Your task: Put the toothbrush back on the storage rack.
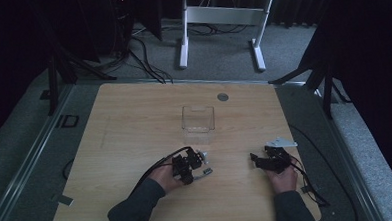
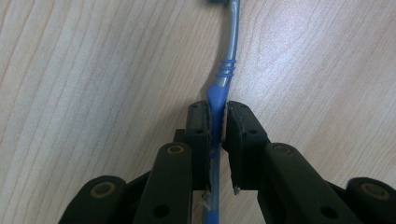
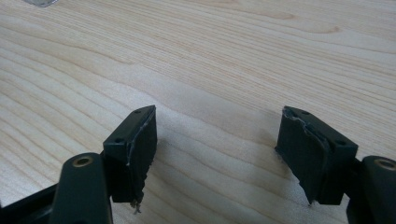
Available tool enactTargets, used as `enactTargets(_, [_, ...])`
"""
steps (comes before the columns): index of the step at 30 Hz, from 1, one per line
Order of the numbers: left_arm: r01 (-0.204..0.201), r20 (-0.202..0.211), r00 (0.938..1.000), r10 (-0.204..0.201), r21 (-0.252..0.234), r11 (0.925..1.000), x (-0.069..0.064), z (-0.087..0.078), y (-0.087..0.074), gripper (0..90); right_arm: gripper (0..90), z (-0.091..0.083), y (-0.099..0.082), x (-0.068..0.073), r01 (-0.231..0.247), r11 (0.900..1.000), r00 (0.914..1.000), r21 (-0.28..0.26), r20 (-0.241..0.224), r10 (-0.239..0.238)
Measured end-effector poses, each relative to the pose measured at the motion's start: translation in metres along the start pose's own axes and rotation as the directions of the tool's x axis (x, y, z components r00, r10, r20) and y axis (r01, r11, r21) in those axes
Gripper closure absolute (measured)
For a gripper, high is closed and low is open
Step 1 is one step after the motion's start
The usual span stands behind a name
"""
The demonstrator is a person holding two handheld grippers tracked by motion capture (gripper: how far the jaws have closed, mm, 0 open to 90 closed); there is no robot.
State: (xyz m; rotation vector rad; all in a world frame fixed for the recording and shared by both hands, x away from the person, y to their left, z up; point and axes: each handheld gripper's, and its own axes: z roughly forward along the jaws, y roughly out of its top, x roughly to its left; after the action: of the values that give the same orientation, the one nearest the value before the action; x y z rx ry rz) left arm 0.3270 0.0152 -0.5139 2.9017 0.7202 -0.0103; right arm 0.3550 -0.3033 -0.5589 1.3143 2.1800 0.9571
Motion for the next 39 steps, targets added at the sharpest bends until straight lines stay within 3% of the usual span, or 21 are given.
enactTargets(19, [-0.017, -0.021, 0.9996, 0.017, 0.012, 0.9998, -0.001, 0.001, 0.0, 81.6, 28.2, 0.0, 0.0, 0.0, 0.0, 1.0, 1.0, 0.0, 0.0, 0.0])
enactTargets(28, [0.025, -0.058, 0.9979, -0.029, -0.071, 0.9972, 0.005, -0.012, -0.004, 81.8, 28.2, 0.0, 0.0, 0.0, 0.001, 1.0, 1.0, 0.0, 0.0, -0.001])
enactTargets(39, [0.056, -0.054, 0.9965, -0.064, -0.132, 0.9896, 0.01, -0.023, -0.007, 81.8, 28.3, 0.0, 0.0, 0.0, 0.001, 1.0, 1.0, 0.0, 0.0, -0.001])
